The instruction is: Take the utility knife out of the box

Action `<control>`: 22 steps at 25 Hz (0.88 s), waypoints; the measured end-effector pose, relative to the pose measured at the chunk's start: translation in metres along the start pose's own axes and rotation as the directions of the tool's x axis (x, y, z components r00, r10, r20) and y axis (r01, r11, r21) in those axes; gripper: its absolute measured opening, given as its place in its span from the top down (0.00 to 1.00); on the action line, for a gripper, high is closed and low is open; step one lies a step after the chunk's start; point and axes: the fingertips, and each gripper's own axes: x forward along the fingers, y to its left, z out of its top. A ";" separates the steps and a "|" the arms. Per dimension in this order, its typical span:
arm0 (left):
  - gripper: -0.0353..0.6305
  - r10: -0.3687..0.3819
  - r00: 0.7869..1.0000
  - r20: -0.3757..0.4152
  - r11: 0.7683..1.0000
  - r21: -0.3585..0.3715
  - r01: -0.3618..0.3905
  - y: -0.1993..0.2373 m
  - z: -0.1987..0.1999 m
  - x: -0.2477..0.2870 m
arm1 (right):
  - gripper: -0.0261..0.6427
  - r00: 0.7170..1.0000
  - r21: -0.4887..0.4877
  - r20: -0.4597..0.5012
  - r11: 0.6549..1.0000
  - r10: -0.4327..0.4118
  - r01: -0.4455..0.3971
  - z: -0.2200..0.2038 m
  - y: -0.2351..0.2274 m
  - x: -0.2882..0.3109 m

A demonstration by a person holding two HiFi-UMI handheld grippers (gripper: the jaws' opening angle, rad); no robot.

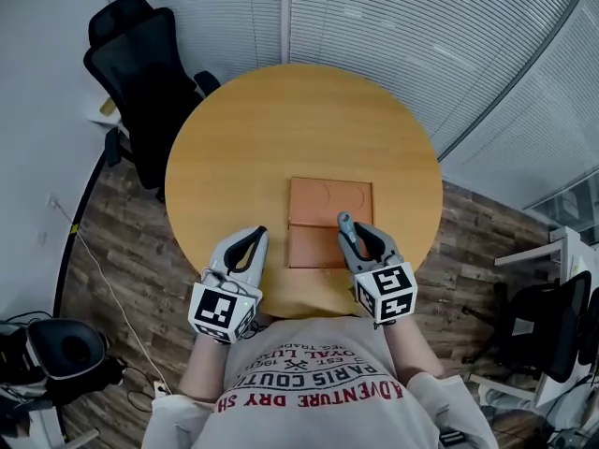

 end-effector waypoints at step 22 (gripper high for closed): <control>0.95 -0.011 1.000 -0.015 0.999 0.033 0.011 -0.006 0.010 0.004 | 0.76 0.993 0.043 0.105 0.998 -0.055 0.051 0.029 -0.009 -0.033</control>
